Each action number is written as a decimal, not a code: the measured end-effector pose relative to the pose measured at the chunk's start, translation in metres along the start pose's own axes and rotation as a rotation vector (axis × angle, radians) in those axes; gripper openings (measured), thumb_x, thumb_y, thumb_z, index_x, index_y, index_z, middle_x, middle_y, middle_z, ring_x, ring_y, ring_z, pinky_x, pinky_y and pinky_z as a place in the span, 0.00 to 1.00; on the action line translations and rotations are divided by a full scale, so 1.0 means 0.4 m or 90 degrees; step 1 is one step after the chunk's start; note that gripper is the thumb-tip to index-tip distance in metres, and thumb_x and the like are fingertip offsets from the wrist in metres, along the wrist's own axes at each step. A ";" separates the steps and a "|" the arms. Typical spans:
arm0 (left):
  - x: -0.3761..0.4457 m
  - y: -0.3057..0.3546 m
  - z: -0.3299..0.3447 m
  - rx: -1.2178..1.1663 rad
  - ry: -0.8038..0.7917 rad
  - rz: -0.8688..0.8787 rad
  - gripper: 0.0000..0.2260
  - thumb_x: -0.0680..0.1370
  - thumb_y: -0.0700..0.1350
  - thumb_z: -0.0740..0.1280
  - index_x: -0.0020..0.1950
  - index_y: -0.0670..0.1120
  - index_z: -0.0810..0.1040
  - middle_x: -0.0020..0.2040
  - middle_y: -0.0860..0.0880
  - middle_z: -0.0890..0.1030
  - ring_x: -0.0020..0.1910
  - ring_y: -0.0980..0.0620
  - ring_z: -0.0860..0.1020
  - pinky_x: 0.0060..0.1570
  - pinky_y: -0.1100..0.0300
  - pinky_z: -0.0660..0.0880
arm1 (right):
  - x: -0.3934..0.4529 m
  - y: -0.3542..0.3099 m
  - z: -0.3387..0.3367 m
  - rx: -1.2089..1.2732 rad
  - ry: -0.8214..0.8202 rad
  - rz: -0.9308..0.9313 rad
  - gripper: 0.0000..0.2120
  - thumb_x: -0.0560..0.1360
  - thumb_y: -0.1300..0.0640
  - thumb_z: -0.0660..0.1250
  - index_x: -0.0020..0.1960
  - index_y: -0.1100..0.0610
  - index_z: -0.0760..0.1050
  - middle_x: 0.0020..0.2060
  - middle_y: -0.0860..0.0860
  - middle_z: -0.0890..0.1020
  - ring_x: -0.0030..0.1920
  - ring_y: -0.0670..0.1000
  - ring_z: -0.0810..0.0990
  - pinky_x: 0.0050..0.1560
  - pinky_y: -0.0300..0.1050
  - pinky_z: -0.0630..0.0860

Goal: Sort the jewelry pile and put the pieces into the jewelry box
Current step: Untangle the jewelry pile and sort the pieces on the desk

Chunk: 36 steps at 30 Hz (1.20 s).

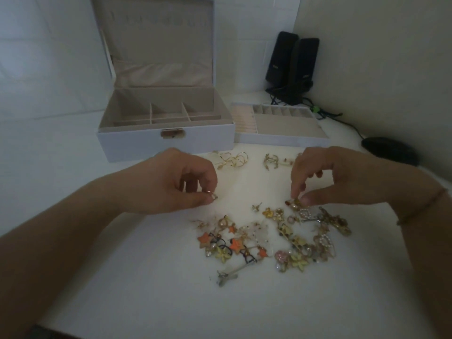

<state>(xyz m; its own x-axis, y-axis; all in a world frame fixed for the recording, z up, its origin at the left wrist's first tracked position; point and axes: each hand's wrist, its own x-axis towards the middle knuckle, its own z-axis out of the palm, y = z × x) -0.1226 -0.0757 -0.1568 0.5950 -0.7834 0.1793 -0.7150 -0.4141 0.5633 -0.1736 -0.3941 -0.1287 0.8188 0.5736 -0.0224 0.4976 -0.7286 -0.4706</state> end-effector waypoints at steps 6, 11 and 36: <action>0.003 -0.006 0.010 -0.005 0.038 0.009 0.02 0.77 0.49 0.70 0.46 0.56 0.81 0.35 0.53 0.79 0.31 0.53 0.75 0.33 0.64 0.71 | -0.006 0.012 0.003 -0.002 -0.034 0.021 0.09 0.68 0.50 0.75 0.46 0.40 0.80 0.46 0.44 0.80 0.50 0.48 0.75 0.48 0.33 0.66; 0.006 -0.011 0.016 -0.067 0.049 -0.018 0.07 0.79 0.44 0.67 0.47 0.56 0.82 0.35 0.53 0.81 0.28 0.49 0.75 0.31 0.64 0.72 | 0.004 -0.001 0.010 -0.020 -0.041 0.022 0.12 0.71 0.50 0.72 0.52 0.38 0.79 0.45 0.43 0.78 0.48 0.46 0.74 0.47 0.29 0.67; 0.012 -0.015 0.017 0.006 0.052 0.057 0.13 0.77 0.55 0.63 0.55 0.53 0.84 0.46 0.58 0.83 0.41 0.53 0.80 0.37 0.69 0.73 | -0.024 0.009 -0.014 0.062 -0.119 0.128 0.08 0.69 0.58 0.75 0.44 0.47 0.81 0.34 0.40 0.80 0.34 0.40 0.76 0.38 0.28 0.70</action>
<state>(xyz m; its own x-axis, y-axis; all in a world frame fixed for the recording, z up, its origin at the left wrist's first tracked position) -0.1178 -0.0802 -0.1650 0.5557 -0.7776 0.2942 -0.7704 -0.3487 0.5337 -0.1780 -0.4042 -0.1251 0.8269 0.4866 -0.2820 0.2929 -0.8007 -0.5227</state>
